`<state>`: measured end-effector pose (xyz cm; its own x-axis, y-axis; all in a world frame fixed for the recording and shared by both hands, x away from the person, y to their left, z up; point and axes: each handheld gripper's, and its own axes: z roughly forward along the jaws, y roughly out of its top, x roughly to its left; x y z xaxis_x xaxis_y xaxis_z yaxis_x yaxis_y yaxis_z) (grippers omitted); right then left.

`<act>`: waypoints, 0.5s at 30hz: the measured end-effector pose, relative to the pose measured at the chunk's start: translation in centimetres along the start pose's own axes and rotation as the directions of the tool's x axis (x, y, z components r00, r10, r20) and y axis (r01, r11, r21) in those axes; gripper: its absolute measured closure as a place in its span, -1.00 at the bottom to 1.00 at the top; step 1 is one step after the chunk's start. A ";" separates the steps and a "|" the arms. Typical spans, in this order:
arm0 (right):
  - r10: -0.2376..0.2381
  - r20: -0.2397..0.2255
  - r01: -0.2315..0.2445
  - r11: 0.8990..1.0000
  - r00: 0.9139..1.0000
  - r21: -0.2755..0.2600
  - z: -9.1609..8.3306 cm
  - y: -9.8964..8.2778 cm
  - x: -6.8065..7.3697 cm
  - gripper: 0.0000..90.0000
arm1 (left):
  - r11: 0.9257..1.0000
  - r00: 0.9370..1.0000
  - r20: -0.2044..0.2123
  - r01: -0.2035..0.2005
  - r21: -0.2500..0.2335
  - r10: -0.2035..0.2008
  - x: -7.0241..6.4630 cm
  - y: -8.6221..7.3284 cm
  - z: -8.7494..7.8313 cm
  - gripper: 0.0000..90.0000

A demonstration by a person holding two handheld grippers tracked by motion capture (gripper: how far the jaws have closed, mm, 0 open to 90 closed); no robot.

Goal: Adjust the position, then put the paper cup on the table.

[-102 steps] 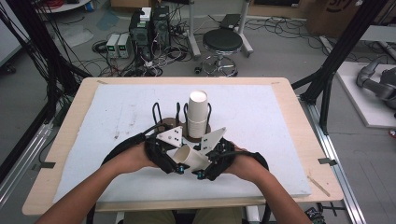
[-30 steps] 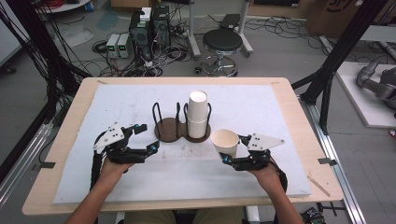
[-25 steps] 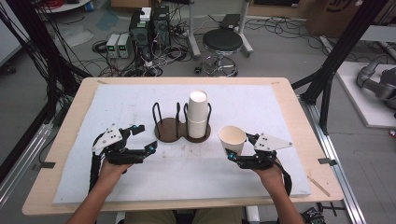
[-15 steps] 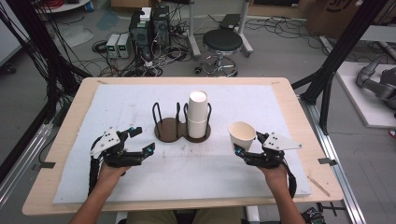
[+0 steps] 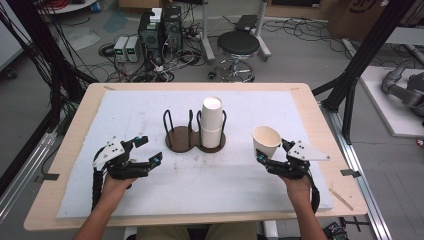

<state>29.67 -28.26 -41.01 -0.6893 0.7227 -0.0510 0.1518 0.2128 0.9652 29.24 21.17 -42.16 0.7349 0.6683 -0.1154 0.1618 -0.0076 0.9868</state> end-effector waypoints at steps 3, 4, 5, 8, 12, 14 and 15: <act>0.001 0.008 -0.001 1.000 1.000 -0.004 -0.1 0.0 -0.1 -0.26 | 1.000 1.000 0.005 0.001 0.001 -0.001 0.0 0.0 0.0 -0.62; 0.003 0.014 -0.003 1.000 1.000 -0.006 -0.1 -0.1 -0.1 -0.26 | 1.000 1.000 0.003 0.000 0.001 0.000 0.0 0.0 0.0 -0.62; 0.004 0.020 -0.004 1.000 1.000 -0.007 -0.1 -0.1 -0.2 -0.26 | 1.000 1.000 0.003 0.000 0.000 0.000 0.0 0.0 0.0 -0.62; 0.012 0.033 -0.012 1.000 0.999 -0.008 -0.1 -0.1 -0.4 -0.26 | 1.000 1.000 -0.001 0.004 -0.002 -0.004 0.2 -0.1 -0.1 -0.62; 0.019 0.069 -0.019 1.000 0.997 -0.001 0.3 -0.3 -0.9 -0.26 | 1.000 1.000 -0.006 0.007 -0.002 -0.007 0.3 -0.1 -0.2 -0.62; 0.029 0.092 -0.029 1.000 0.995 0.004 0.6 -0.4 -1.3 -0.26 | 1.000 1.000 -0.010 0.004 0.003 -0.004 0.4 -0.2 -0.3 -0.62; 0.031 0.107 -0.032 0.999 0.994 0.010 0.8 -0.5 -1.5 -0.26 | 1.000 1.000 -0.011 0.004 0.002 -0.004 0.4 -0.2 -0.3 -0.62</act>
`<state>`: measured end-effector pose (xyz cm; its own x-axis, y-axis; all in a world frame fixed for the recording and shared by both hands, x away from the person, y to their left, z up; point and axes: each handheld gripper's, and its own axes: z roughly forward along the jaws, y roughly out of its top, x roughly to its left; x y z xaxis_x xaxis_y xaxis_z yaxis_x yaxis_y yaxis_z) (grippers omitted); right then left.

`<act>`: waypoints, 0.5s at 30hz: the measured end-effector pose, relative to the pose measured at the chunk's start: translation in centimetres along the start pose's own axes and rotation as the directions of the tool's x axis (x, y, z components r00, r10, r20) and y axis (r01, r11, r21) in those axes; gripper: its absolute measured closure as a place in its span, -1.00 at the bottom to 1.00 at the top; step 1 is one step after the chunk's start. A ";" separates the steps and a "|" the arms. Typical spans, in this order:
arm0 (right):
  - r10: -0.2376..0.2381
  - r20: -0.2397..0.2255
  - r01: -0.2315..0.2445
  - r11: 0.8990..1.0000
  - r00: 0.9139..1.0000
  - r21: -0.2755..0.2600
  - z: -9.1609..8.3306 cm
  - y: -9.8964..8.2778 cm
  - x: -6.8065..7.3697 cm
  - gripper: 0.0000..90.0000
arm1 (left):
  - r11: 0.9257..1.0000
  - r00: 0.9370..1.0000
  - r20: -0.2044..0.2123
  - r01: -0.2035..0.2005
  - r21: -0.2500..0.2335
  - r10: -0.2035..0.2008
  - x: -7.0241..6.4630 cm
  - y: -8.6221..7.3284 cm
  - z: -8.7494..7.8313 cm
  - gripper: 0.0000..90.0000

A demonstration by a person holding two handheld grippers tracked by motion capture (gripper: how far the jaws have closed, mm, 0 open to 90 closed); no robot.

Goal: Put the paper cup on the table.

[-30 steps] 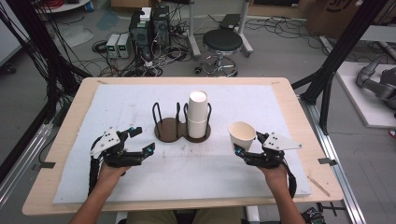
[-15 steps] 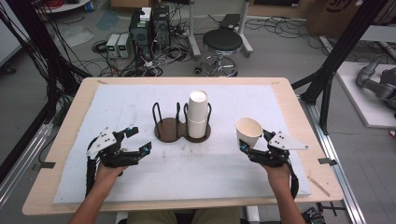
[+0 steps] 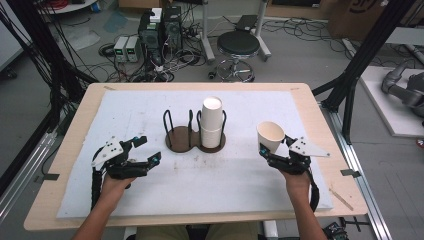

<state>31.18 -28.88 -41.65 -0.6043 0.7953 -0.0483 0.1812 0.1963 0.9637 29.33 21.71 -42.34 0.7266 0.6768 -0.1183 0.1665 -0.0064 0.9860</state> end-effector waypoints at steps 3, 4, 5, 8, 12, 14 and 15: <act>0.008 0.029 -0.009 0.999 1.000 0.036 0.9 -0.3 -0.7 -0.26 | 1.000 1.000 -0.005 -0.001 0.002 0.001 0.1 0.0 -0.2 -0.62; 0.018 0.037 -0.019 0.999 0.999 0.044 1.3 -0.4 -0.9 -0.26 | 1.000 1.000 -0.005 -0.002 0.005 0.002 0.2 0.1 -0.2 -0.62; 0.024 0.050 -0.027 0.998 0.998 0.050 1.6 -0.6 -1.1 -0.26 | 1.000 1.000 -0.008 0.000 0.004 0.000 0.2 0.1 -0.3 -0.61; 0.042 0.080 -0.047 0.997 0.996 0.056 2.4 -0.8 -1.6 -0.26 | 1.000 1.000 -0.016 -0.002 0.007 0.002 0.3 0.1 -0.3 -0.61; 0.057 0.114 -0.066 0.995 0.992 0.073 3.4 -1.2 -2.0 -0.26 | 1.000 1.000 -0.014 -0.002 0.008 0.002 0.3 0.1 -0.2 -0.61; 0.063 0.128 -0.074 0.994 0.990 0.084 3.8 -1.4 -2.1 -0.26 | 1.000 1.000 -0.011 -0.002 0.009 0.002 0.3 0.1 -0.2 -0.61; 0.061 0.137 -0.073 0.994 0.989 0.087 4.0 -1.5 -2.2 -0.26 | 1.000 1.000 -0.011 -0.003 0.009 0.003 0.2 0.1 -0.2 -0.61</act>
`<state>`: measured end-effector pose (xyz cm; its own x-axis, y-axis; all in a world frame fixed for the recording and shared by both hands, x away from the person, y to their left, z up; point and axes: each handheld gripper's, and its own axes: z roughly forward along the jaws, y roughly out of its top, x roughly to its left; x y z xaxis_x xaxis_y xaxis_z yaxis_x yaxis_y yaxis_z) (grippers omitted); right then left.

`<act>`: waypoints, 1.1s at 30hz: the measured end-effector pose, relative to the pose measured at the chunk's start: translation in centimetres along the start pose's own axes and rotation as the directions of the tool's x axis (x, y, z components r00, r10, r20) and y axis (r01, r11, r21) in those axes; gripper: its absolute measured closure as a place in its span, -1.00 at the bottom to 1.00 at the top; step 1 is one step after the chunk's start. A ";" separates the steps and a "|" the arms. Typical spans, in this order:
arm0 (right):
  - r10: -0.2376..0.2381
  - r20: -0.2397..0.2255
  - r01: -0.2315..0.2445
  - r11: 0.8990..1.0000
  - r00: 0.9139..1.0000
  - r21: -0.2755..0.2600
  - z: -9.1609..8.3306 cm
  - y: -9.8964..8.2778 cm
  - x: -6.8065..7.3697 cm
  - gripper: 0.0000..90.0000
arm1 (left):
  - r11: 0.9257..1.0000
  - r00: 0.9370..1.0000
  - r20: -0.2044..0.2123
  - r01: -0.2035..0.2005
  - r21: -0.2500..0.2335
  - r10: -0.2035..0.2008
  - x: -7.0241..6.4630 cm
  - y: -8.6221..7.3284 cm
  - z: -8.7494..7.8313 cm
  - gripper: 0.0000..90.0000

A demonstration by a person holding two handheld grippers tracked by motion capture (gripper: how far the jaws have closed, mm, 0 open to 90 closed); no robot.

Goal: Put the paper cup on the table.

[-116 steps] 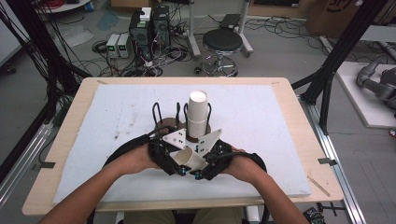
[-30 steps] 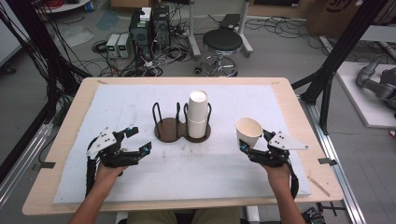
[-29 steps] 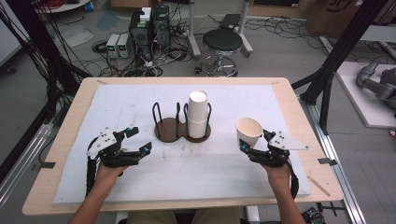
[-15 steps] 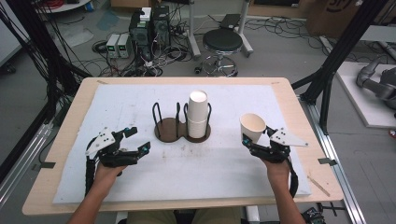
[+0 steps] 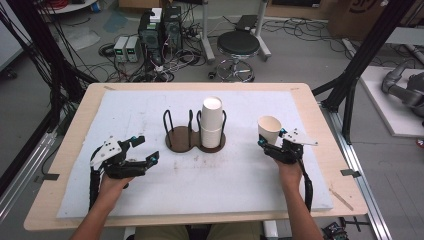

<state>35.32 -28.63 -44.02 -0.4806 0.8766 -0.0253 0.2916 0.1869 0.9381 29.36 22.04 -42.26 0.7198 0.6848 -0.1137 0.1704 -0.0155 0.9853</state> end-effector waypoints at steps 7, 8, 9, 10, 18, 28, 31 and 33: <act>0.011 0.030 -0.013 0.998 0.999 0.066 1.1 -0.6 -0.3 -0.26 | 1.000 1.000 0.003 -0.002 0.011 0.002 -0.1 -0.1 0.2 -0.61; 0.009 0.031 -0.011 0.997 0.999 0.079 1.3 -0.6 -0.3 -0.26 | 1.000 1.000 0.003 -0.002 0.013 0.002 -0.1 -0.1 0.2 -0.61; 0.008 0.037 -0.011 0.996 0.999 0.087 1.3 -0.6 -0.2 -0.26 | 1.000 1.000 0.004 0.000 0.014 0.000 -0.1 -0.1 0.2 -0.61; 0.004 0.042 -0.008 0.996 0.999 0.094 1.4 -0.6 -0.2 -0.26 | 1.000 1.000 0.003 -0.001 0.014 0.001 0.0 -0.1 0.2 -0.61; -0.009 0.050 0.001 0.987 0.999 0.159 1.6 -0.4 -0.1 -0.27 | 1.000 1.000 -0.002 0.003 0.016 -0.003 0.0 -0.2 0.1 -0.60; 0.021 0.052 -0.032 0.977 0.998 0.213 0.4 -0.7 -0.1 -0.28 | 1.000 1.000 0.003 0.003 0.029 -0.003 0.0 -0.3 0.2 -0.59; 0.041 0.038 -0.048 0.976 0.998 0.212 0.2 -1.0 -0.4 -0.30 | 1.000 1.000 0.000 0.005 0.027 -0.005 0.0 -0.3 0.2 -0.59; 0.031 0.038 -0.039 0.976 0.999 0.216 0.2 -1.0 -0.4 -0.31 | 1.000 1.000 0.001 0.008 0.030 -0.008 0.0 -0.3 0.2 -0.59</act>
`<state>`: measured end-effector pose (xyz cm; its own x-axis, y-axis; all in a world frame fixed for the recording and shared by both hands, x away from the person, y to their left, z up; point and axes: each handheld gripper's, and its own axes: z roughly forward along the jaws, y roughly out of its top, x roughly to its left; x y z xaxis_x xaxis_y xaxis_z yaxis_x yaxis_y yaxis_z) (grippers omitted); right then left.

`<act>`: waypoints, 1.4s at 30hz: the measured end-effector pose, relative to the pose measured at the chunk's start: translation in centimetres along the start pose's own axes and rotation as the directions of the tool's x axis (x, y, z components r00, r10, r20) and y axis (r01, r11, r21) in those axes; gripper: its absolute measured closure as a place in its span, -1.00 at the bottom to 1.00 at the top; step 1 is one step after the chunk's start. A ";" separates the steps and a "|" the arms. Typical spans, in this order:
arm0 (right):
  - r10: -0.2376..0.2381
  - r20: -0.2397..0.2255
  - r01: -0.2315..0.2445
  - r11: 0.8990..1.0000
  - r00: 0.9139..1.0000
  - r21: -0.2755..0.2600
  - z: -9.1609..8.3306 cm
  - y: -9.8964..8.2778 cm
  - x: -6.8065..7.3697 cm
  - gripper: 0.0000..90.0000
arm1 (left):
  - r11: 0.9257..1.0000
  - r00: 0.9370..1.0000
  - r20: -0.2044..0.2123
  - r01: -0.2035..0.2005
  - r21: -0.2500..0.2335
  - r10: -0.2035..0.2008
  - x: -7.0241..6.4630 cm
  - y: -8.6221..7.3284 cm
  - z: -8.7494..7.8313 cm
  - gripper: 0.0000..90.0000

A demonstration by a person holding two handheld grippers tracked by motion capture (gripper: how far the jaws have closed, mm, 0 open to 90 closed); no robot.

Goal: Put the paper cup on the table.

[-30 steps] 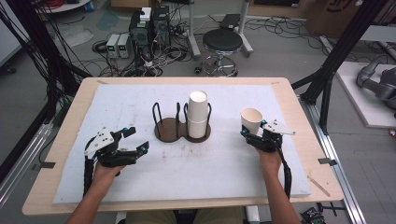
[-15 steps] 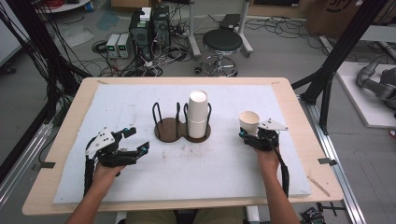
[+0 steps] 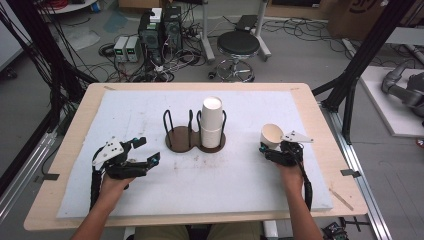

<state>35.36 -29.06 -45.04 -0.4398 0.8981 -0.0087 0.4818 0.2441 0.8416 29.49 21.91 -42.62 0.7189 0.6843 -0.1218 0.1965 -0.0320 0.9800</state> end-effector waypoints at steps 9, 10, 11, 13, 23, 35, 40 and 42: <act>0.076 -0.031 -0.074 0.996 0.997 0.049 -0.5 -0.3 -0.2 -0.59 | 1.000 1.000 0.005 0.018 0.010 -0.018 0.2 -0.1 0.1 -0.59; 0.079 -0.034 -0.077 0.996 0.996 0.049 -0.8 -0.3 -0.1 -0.59 | 1.000 1.000 0.007 0.019 0.008 -0.019 0.3 -0.1 0.0 -0.59; 0.074 -0.034 -0.073 0.997 0.997 0.040 -1.1 -0.3 -0.1 -0.59 | 1.000 1.000 0.003 0.021 0.005 -0.021 0.3 -0.1 0.0 -0.59; 0.084 -0.044 -0.083 0.996 0.995 0.025 -1.9 -0.3 0.0 -0.59 | 1.000 1.000 0.000 0.024 0.001 -0.024 0.4 0.0 -0.1 -0.60; 0.021 -0.080 -0.022 1.000 0.997 -0.014 -5.8 -0.7 1.5 -0.59 | 0.999 0.999 0.008 0.041 -0.016 -0.041 0.4 0.2 -0.3 -0.60; -0.088 -0.174 0.062 0.987 0.981 -0.149 -8.7 -0.6 2.9 -0.59 | 0.999 1.000 -0.003 0.028 -0.043 -0.028 0.0 0.6 -0.4 -0.63; -0.099 -0.207 0.066 0.985 0.973 -0.162 -8.7 -0.3 3.4 -0.59 | 0.999 1.000 0.001 0.024 -0.041 -0.024 -0.1 0.6 -0.4 -0.63; -0.094 -0.220 0.060 0.985 0.971 -0.159 -8.8 -0.3 3.6 -0.59 | 0.999 1.000 -0.001 0.025 -0.041 -0.025 -0.2 0.6 -0.5 -0.63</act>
<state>27.00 -29.11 -40.59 -0.6390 0.7686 0.0310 0.3282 0.2360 0.9146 29.17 22.12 -41.93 0.7135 0.6853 -0.1458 0.1869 0.0144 0.9823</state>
